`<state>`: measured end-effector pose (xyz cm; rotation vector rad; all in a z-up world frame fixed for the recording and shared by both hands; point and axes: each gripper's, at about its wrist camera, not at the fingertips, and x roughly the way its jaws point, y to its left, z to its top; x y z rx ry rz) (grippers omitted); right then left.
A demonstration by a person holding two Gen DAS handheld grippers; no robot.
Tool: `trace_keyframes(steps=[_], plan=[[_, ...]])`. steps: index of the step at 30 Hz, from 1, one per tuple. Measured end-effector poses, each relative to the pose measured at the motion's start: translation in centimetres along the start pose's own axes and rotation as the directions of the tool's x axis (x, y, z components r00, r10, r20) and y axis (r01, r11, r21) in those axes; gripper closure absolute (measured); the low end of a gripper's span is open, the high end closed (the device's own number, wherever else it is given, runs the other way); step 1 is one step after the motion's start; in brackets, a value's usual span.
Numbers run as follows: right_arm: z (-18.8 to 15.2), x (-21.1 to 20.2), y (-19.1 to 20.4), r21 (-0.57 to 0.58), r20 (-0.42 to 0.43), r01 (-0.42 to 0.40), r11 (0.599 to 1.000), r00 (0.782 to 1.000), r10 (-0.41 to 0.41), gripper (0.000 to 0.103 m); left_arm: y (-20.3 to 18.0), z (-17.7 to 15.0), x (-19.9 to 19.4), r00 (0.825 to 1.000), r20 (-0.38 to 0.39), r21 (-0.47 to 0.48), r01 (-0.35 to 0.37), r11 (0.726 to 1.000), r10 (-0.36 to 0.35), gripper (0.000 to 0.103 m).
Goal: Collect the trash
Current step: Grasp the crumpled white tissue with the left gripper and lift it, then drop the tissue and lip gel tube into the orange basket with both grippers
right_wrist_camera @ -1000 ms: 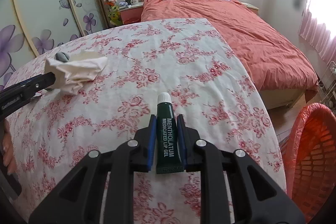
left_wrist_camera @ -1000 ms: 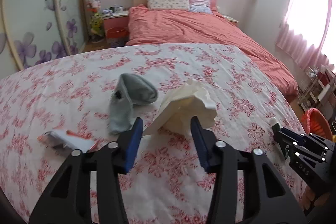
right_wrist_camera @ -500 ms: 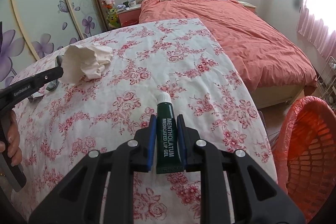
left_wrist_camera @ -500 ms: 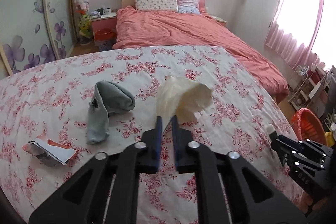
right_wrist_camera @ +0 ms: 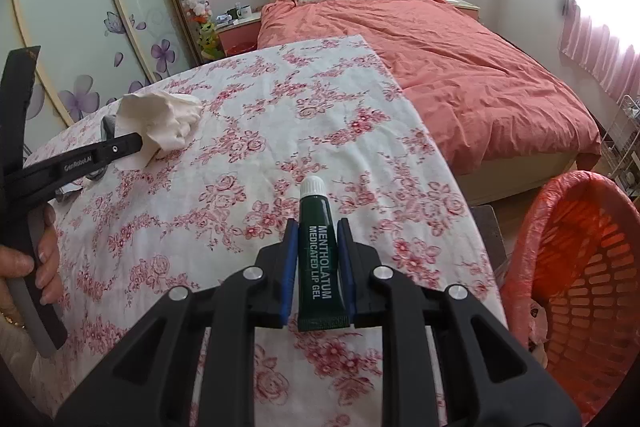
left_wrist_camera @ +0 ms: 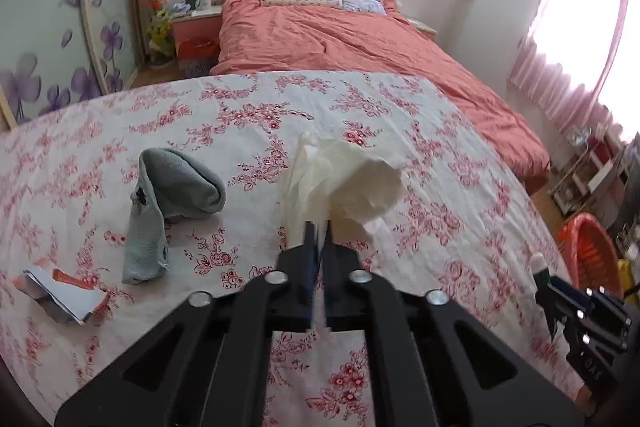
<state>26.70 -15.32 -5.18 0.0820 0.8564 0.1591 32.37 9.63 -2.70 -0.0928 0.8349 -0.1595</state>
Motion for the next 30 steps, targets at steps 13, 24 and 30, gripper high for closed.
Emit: trace_keyframes(steps=[13, 24, 30], plan=[[-0.6, -4.6, -1.1, 0.044, 0.061, -0.008, 0.999, 0.998, 0.005, 0.083, -2.3, -1.1, -5.6, 0.996, 0.092, 0.01, 0.002, 1.0, -0.003, 0.103], [-2.3, -12.2, -2.8, 0.094, 0.175, -0.001, 0.996, 0.984, -0.016, 0.083, -8.1, -3.6, -10.9, 0.987, 0.133, 0.077, 0.076, 0.994, -0.086, 0.103], [-3.8, -16.3, -5.4, 0.14, 0.237, 0.029, 0.99, 0.97, -0.062, 0.083, -11.6, -5.1, -12.3, 0.979, 0.132, 0.116, 0.138, 0.984, -0.153, 0.103]])
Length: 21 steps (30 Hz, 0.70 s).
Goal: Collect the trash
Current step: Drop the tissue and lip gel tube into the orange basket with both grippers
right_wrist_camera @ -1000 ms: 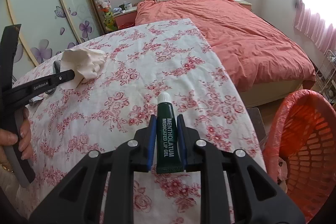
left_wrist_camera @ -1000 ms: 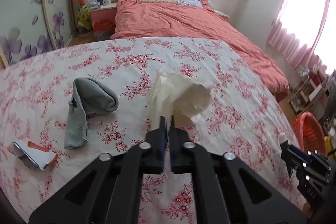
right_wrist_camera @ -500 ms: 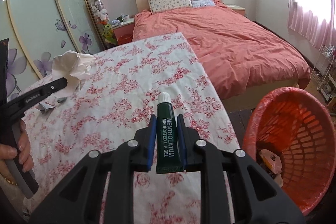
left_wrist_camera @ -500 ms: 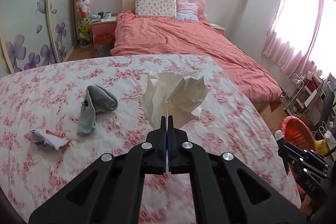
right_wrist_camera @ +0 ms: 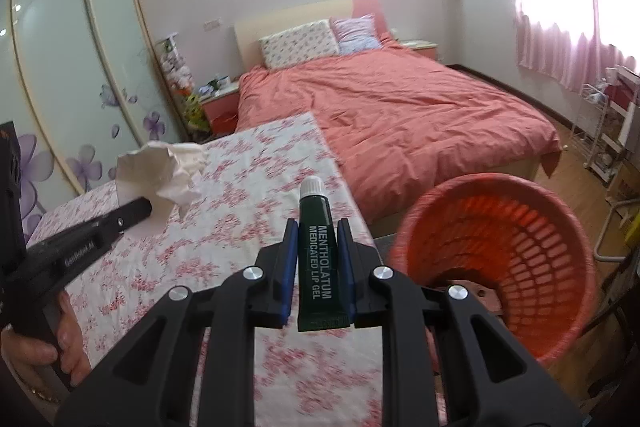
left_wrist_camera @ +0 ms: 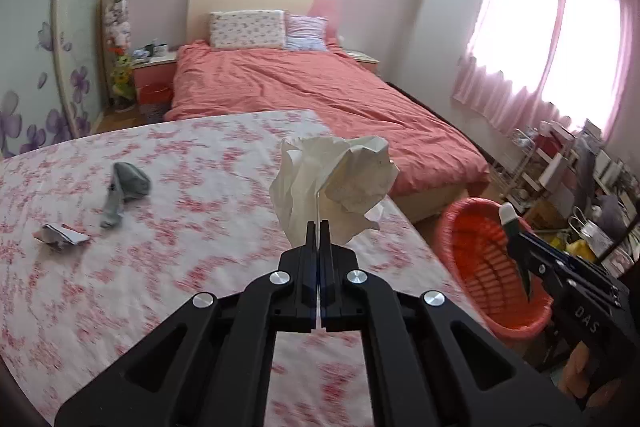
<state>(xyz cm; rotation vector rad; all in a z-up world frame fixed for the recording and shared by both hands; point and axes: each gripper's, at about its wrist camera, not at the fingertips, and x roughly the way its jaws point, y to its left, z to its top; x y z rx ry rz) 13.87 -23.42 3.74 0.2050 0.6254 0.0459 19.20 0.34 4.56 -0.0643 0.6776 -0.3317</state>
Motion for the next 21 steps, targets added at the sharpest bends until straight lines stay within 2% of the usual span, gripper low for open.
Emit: trace_keyframes(steps=[12, 21], plan=[[-0.6, -4.5, -6.9, 0.09, 0.089, 0.141, 0.986, 0.985, -0.149, 0.083, -7.0, -1.4, 1.5, 0.989, -0.035, 0.061, 0.147, 0.987, -0.145, 0.103], [-1.0, -4.5, -11.8, 0.164, 0.096, 0.196, 0.967, 0.972, -0.214, 0.083, -12.1, -2.2, 3.8, 0.97, -0.079, 0.092, 0.238, 0.967, -0.232, 0.103]])
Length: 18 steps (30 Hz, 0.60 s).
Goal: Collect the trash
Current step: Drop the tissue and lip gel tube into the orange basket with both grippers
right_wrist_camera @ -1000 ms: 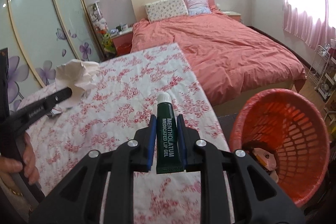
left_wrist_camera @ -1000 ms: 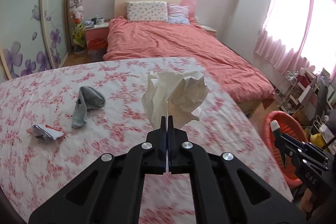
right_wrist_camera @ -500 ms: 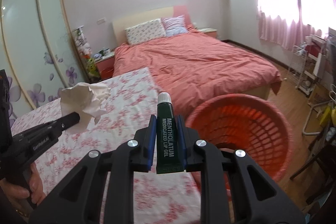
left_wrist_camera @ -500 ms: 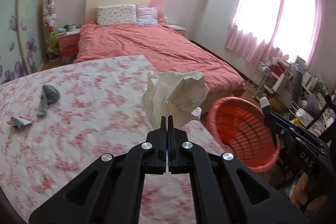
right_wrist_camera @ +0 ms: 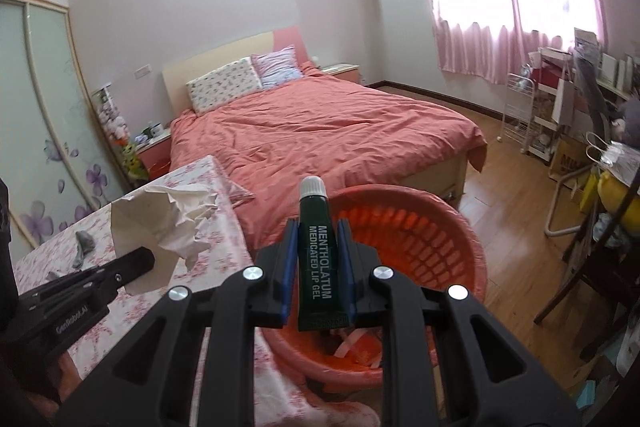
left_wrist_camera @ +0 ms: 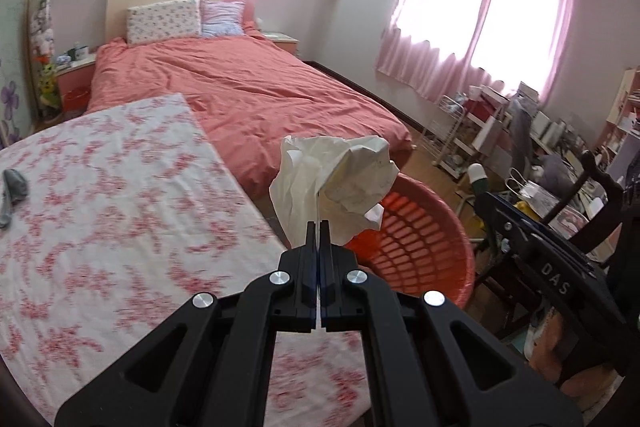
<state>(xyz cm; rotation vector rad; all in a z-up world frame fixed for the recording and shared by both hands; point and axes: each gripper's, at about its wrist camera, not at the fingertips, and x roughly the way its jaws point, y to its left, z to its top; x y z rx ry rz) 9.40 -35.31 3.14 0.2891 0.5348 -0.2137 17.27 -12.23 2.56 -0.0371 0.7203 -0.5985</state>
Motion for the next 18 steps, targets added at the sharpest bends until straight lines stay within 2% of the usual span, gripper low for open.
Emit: trace_keyframes(steps=[10, 18], plan=[[-0.3, 1.6, -3.9, 0.062, -0.003, 0.025, 0.998, 1.0, -0.025, 0.083, -3.6, -0.3, 3.4, 0.996, -0.044, 0.021, 0.083, 0.996, -0.082, 0.103], [-0.2, 3.0, -5.3, 0.072, -0.001, 0.035, 0.997, 0.999, -0.035, 0.083, -5.2, -0.6, 5.3, 0.991, -0.078, 0.024, 0.112, 0.993, -0.11, 0.103]])
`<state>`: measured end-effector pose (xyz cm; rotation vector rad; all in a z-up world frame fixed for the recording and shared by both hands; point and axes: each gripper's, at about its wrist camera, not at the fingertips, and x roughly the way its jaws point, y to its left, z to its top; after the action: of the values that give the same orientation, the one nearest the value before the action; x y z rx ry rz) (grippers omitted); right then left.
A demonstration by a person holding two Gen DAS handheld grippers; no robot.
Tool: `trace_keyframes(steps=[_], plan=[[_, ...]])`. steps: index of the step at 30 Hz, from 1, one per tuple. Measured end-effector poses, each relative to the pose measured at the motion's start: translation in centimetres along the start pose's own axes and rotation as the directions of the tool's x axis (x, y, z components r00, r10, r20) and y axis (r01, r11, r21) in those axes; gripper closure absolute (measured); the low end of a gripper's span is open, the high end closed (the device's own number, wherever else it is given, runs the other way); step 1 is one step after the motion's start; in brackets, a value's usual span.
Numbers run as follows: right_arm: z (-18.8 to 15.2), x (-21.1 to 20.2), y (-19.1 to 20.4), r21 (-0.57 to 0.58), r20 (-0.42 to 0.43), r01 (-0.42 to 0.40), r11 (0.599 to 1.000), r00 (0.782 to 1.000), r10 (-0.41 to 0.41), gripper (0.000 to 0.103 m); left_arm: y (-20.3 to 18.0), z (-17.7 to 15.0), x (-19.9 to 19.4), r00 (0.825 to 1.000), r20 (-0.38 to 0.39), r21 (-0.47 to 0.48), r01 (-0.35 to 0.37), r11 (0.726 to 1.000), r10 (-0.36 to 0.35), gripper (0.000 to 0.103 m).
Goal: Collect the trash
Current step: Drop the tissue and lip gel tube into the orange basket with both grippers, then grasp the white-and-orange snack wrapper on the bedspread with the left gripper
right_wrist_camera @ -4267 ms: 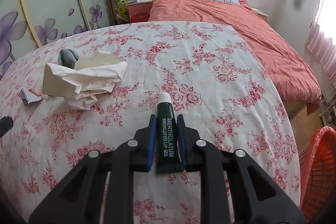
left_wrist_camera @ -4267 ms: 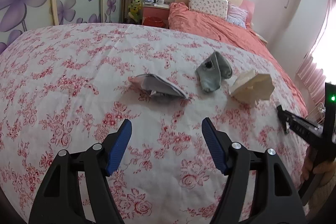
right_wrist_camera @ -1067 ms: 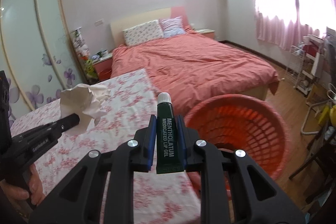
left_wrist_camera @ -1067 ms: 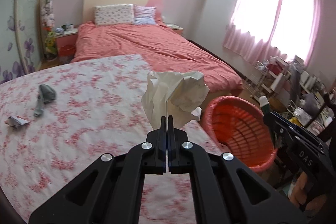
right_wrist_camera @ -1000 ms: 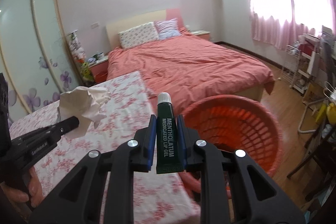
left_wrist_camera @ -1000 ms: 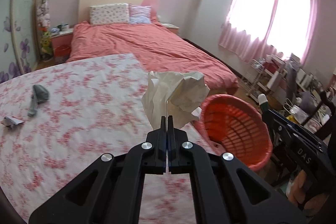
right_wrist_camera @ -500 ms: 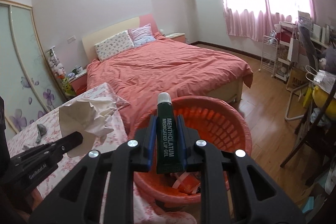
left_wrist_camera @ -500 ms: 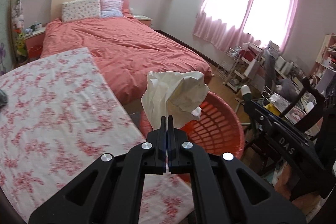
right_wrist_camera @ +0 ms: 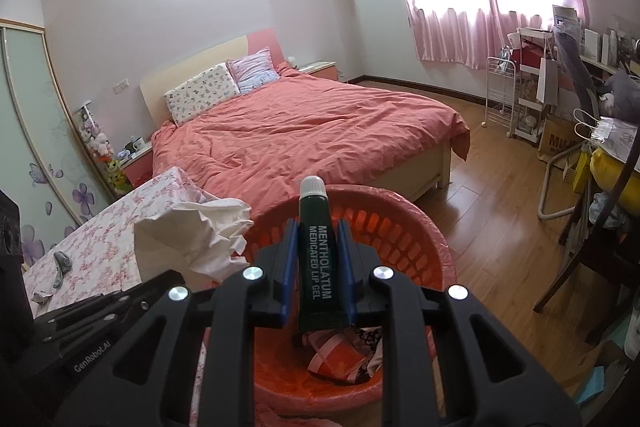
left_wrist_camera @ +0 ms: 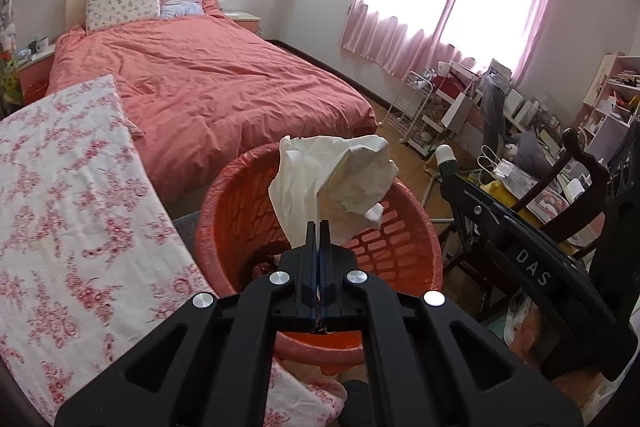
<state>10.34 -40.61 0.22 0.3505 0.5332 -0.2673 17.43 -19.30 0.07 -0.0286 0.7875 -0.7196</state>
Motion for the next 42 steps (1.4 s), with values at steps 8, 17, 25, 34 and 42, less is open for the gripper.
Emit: trace_keyframes(steps=[8, 17, 25, 34, 42], plan=[[0.0, 1.8, -1.4, 0.028, -0.016, -0.005, 1.0, 1.0, 0.005, 0.083, -0.3, -0.3, 1.7, 0.999, -0.039, -0.001, 0.013, 1.0, -0.013, 0.103], [-0.1, 3.7, -2.0, 0.071, -0.047, -0.012, 0.997, 0.999, 0.015, 0.064, 0.2, -0.7, 2.9, 0.995, -0.099, -0.002, 0.001, 1.0, -0.002, 0.102], [-0.1, 3.0, -2.0, 0.054, -0.034, 0.026, 0.998, 0.999, -0.025, 0.055, 2.1, -1.3, 1.8, 0.994, -0.091, -0.028, -0.07, 0.997, 0.068, 0.066], [-0.8, 2.8, 1.0, -0.021, -0.054, 0.018, 1.0, 0.998, -0.019, 0.052, 5.8, -1.9, -2.1, 0.968, -0.034, -0.011, -0.248, 0.969, 0.248, 0.047], [-1.7, 2.8, 6.6, -0.114, -0.091, -0.043, 0.993, 0.995, 0.032, 0.052, 12.2, -3.4, -7.2, 0.919, -0.014, -0.085, -0.394, 0.915, 0.395, 0.044]])
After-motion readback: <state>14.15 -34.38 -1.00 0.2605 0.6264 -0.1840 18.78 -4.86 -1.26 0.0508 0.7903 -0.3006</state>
